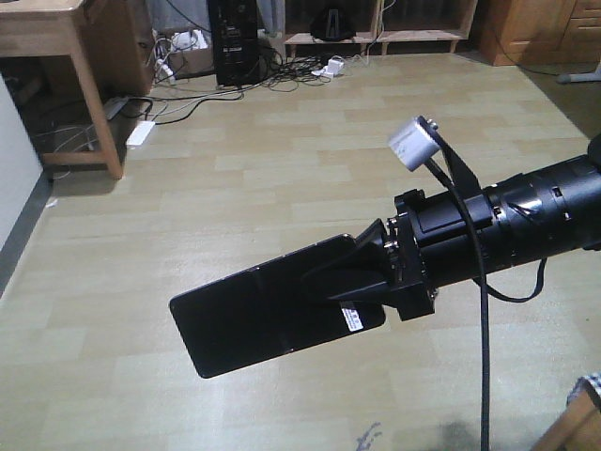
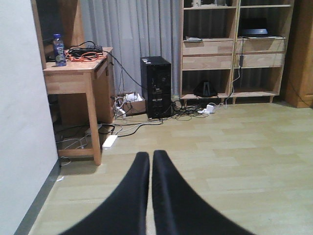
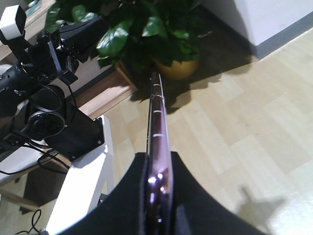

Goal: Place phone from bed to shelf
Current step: 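Hold the phone in the right gripper while the base turns away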

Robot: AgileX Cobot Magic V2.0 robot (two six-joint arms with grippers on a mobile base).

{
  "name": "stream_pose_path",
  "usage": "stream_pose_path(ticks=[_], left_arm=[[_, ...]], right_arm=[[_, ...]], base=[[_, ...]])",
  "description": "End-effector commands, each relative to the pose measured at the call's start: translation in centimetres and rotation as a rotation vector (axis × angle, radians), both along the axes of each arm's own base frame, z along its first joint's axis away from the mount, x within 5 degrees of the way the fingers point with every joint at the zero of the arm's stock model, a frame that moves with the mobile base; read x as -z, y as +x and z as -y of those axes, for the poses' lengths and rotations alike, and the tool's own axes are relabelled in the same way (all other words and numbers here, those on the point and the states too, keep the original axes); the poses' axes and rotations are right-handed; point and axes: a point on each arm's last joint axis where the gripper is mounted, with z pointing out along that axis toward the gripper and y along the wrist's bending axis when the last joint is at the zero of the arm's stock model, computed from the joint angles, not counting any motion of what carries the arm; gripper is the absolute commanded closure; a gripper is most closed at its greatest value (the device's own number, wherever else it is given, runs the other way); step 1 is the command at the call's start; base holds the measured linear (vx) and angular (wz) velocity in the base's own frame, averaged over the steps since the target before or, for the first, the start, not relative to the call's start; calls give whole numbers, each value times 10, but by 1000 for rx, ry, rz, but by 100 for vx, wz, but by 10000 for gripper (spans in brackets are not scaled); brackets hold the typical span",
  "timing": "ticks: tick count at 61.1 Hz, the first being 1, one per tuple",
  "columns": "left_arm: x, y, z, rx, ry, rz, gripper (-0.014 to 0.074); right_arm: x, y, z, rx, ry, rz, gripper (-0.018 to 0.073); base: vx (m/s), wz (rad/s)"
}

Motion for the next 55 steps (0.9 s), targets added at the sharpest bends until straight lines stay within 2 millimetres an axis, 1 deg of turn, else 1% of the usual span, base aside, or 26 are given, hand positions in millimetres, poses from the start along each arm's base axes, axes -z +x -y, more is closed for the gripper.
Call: stream_pose_path(ticks=[1,22,55], left_arm=[[-15,-2,0,5,-13,105,595],[-15,-2,0,5,-13,105,595],[-15,-2,0,5,-13,105,595]], right_arm=[[-23,-10,-1,-54,103,6,561],[-23,-10,-1,-54,103,6,561],[-23,-10,-1,-54,103,6,561]], base=[[37,-10],[38,-14],[39,-22]])
